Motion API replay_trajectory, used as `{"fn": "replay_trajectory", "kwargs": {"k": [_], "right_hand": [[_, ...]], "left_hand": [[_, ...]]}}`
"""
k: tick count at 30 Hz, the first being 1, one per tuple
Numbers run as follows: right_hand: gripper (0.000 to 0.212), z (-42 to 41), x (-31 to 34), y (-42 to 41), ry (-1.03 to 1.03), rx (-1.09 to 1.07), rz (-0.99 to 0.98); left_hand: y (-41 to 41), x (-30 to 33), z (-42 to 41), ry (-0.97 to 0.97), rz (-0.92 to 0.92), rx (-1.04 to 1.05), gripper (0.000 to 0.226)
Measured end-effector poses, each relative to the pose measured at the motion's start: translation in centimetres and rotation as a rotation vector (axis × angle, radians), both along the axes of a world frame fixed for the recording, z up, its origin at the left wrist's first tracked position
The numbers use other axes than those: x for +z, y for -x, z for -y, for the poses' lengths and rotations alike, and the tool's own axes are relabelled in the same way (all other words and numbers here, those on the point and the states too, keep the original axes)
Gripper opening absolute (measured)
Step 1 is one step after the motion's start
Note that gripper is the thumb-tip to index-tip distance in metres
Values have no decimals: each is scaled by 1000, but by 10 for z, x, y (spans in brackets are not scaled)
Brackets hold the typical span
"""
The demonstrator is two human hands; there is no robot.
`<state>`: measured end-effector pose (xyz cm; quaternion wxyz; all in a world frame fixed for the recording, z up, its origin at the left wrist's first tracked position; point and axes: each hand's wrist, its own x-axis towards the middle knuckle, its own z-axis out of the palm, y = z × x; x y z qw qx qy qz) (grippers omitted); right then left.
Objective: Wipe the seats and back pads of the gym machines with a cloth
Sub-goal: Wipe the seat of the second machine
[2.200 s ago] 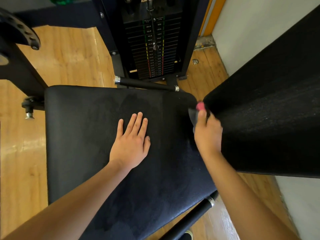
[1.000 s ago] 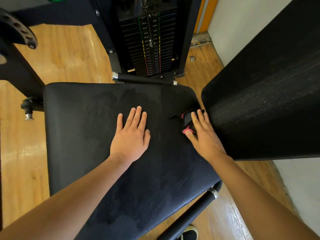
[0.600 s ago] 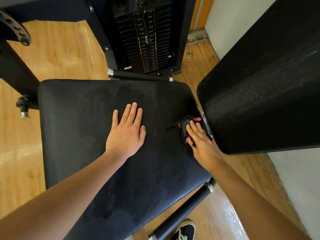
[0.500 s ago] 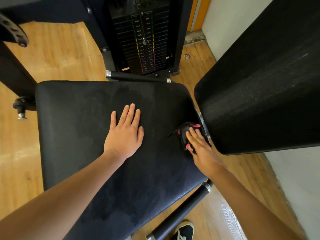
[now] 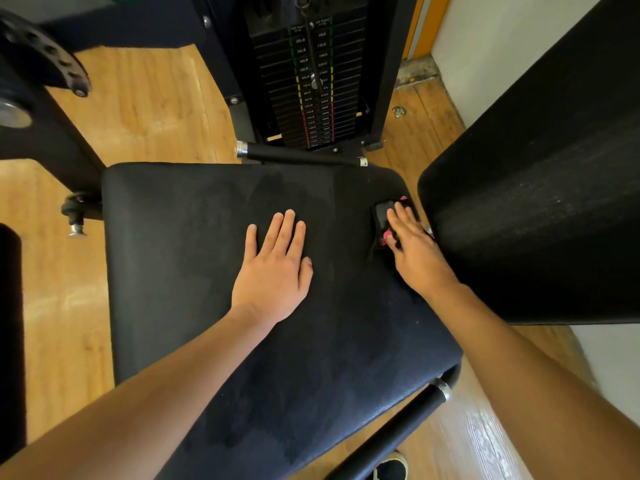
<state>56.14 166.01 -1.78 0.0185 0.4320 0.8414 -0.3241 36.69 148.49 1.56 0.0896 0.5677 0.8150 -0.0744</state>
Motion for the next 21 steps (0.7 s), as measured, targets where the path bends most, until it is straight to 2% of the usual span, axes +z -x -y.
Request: {"fn": "replay_trajectory", "kwargs": {"k": [14, 18, 21], "right_hand": [[53, 81, 28, -57, 154, -107, -6], [48, 49, 53, -29, 95, -266, -180], [48, 1, 65, 7, -5, -222, -222]], "left_hand": [[-1, 3, 1, -8, 4, -2, 67], [0, 1, 1, -15, 4, 1, 67], [0, -1, 1, -18, -1, -2, 66]]}}
